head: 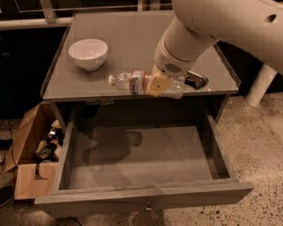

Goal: Pick water bottle from top drawer and place on counter

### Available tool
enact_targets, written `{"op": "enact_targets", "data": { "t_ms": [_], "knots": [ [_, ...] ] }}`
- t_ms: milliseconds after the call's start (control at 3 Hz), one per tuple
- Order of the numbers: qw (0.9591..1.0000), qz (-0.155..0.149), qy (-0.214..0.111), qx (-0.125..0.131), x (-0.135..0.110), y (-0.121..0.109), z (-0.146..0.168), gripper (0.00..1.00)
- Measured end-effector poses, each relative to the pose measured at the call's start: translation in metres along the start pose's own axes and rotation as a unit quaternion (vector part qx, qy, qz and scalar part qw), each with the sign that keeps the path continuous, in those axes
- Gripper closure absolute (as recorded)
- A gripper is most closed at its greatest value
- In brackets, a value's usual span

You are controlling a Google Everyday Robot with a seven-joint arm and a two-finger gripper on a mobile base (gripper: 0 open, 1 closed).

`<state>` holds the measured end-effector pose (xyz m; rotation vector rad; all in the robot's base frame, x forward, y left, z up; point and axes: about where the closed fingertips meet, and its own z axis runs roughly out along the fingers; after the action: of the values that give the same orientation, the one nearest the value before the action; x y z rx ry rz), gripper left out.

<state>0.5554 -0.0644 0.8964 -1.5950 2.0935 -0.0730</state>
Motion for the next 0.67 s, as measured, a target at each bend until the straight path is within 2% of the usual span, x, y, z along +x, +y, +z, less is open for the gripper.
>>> {"op": "enact_targets", "data": {
  "t_ms": [667],
  "knots": [
    [0.9984, 0.046, 0.027, 0.017, -0.008, -0.044, 0.013, 1.0]
  ]
}}
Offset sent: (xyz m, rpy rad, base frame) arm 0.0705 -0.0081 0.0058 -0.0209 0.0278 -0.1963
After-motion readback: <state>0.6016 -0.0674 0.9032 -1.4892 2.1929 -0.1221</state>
